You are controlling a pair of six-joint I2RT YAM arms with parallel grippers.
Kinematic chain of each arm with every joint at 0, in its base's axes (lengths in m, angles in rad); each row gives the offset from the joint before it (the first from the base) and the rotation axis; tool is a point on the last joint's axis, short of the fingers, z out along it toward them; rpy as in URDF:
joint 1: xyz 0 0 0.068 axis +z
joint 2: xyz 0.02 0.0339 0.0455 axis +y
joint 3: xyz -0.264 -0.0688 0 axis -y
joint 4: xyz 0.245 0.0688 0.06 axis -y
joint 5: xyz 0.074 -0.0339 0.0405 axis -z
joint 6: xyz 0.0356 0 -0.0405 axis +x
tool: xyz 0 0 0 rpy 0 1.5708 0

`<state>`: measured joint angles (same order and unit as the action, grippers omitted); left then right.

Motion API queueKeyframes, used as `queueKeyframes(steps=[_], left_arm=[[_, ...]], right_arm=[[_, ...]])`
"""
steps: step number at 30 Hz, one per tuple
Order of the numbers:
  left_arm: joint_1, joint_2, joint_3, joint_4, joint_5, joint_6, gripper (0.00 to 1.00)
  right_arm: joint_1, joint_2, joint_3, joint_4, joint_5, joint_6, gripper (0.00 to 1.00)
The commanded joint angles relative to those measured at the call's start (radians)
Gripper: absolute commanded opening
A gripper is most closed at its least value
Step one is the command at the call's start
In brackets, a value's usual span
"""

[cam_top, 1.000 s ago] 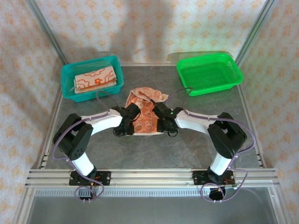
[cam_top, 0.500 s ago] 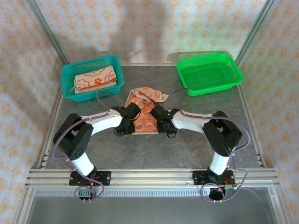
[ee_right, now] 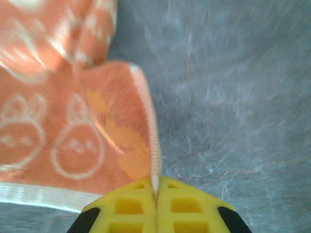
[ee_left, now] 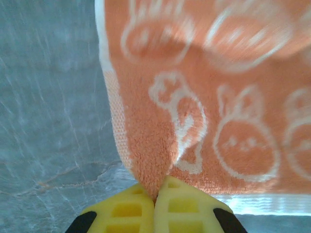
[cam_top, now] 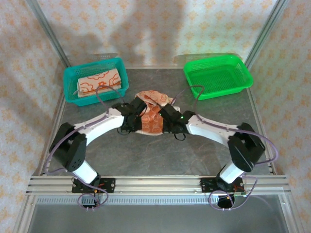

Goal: Fold and stack the towels

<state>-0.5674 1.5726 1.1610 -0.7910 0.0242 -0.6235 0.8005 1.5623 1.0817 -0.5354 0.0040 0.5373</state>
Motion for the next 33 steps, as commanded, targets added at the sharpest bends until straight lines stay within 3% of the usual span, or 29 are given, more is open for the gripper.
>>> queueKeyframes(steps=[1,8,14,19,26,33], left_arm=[[0.012,-0.086,0.167,-0.117,-0.092,0.061,0.0],[0.041,-0.039,0.588,-0.227,-0.133,0.176,0.0],[0.062,0.07,0.968,-0.281,-0.156,0.264,0.0],[0.067,0.137,1.19,-0.289,-0.161,0.286,0.0],[0.053,0.06,1.183,-0.249,-0.095,0.223,0.0],[-0.069,-0.144,0.974,-0.139,-0.23,0.195,0.0]], right_arm=[[-0.033,-0.116,0.089,-0.031,0.129,-0.02,0.0],[-0.11,-0.213,0.3,0.02,0.221,-0.114,0.0],[-0.146,-0.187,0.498,0.105,0.283,-0.227,0.0],[-0.16,-0.148,0.647,0.132,0.3,-0.297,0.0],[-0.161,-0.203,0.698,0.129,0.211,-0.301,0.0],[-0.084,-0.342,0.627,0.084,0.229,-0.29,0.0]])
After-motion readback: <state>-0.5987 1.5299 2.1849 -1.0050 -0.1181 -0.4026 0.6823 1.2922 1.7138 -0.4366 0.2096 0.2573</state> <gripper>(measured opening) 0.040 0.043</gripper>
